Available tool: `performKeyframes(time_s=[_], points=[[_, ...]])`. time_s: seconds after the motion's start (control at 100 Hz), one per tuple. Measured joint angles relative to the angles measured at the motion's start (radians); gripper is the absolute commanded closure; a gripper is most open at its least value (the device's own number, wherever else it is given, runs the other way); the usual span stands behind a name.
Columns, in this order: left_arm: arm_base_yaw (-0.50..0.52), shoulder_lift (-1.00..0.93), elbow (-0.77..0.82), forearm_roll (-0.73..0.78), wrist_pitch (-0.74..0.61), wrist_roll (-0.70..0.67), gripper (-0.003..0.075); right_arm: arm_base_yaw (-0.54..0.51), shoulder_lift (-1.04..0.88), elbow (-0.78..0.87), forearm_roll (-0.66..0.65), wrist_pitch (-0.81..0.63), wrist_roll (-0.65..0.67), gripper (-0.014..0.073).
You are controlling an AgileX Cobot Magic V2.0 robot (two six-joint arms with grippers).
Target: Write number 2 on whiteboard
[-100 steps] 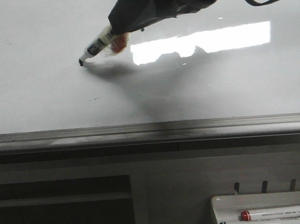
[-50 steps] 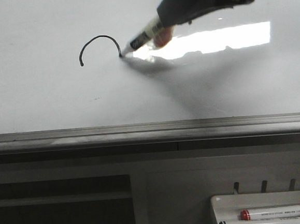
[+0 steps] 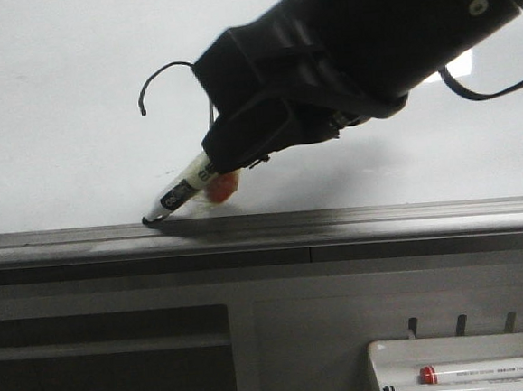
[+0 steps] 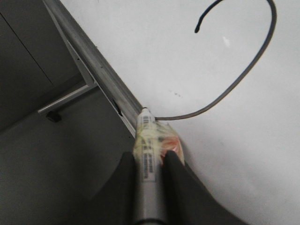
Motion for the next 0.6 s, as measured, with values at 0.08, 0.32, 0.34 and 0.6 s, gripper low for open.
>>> performKeyframes(time_s=[0.08, 0.32, 0.34, 0.6], points=[[0.000, 0.000, 0.000, 0.000, 0.000, 0.000, 0.0741, -0.026, -0.034, 0.031, 0.000, 0.007, 0.000, 0.0651], [0.000, 0.000, 0.000, 0.000, 0.002, 0.000, 0.0741, -0.148, -0.184, 0.171, 0.000, 0.047, 0.012, 0.0651], [0.000, 0.000, 0.000, 0.000, 0.002, 0.000, 0.0741, -0.155, -0.195, 0.180, 0.000, 0.049, 0.012, 0.0651], [0.000, 0.000, 0.000, 0.000, 0.002, 0.019, 0.0741, -0.154, -0.266, 0.156, -0.023, 0.097, 0.016, 0.0651]])
